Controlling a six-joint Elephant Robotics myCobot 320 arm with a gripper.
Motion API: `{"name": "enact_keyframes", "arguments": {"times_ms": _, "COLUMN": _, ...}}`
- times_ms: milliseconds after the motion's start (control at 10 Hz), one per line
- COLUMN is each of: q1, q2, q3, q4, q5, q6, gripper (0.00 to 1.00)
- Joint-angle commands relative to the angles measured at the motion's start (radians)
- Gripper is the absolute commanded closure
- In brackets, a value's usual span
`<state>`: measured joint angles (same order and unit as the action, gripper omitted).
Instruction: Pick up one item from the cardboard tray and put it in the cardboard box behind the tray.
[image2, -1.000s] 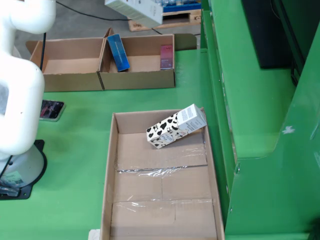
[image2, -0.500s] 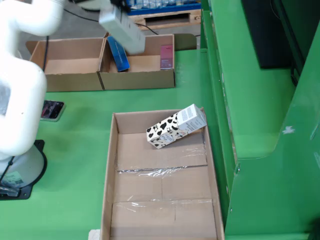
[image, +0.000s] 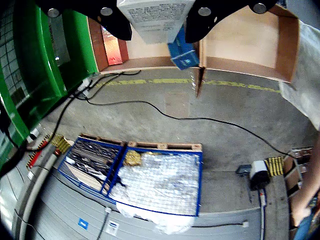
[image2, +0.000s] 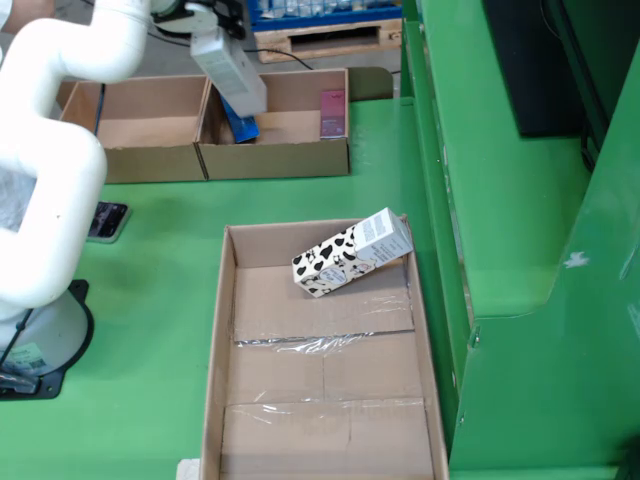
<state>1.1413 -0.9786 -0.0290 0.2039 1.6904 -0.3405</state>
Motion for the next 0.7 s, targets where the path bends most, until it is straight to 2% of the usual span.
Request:
{"name": "enact_keyframes", "arguments": {"times_ms": 0, "q1": 0.108, "q2": -0.133, "q3": 0.029, "q4": 0.315, "q5": -0.656, "q6": -0.103, "gripper": 1.0}}
{"name": "enact_keyframes", "arguments": {"times_ms": 100, "q1": 0.119, "q2": -0.16, "q3": 0.029, "q4": 0.311, "q5": -0.718, "q6": -0.104, "gripper": 1.0}}
{"name": "enact_keyframes", "arguments": {"times_ms": 600, "q1": 0.119, "q2": -0.16, "q3": 0.029, "q4": 0.311, "q5": -0.718, "q6": -0.107, "gripper": 1.0}}
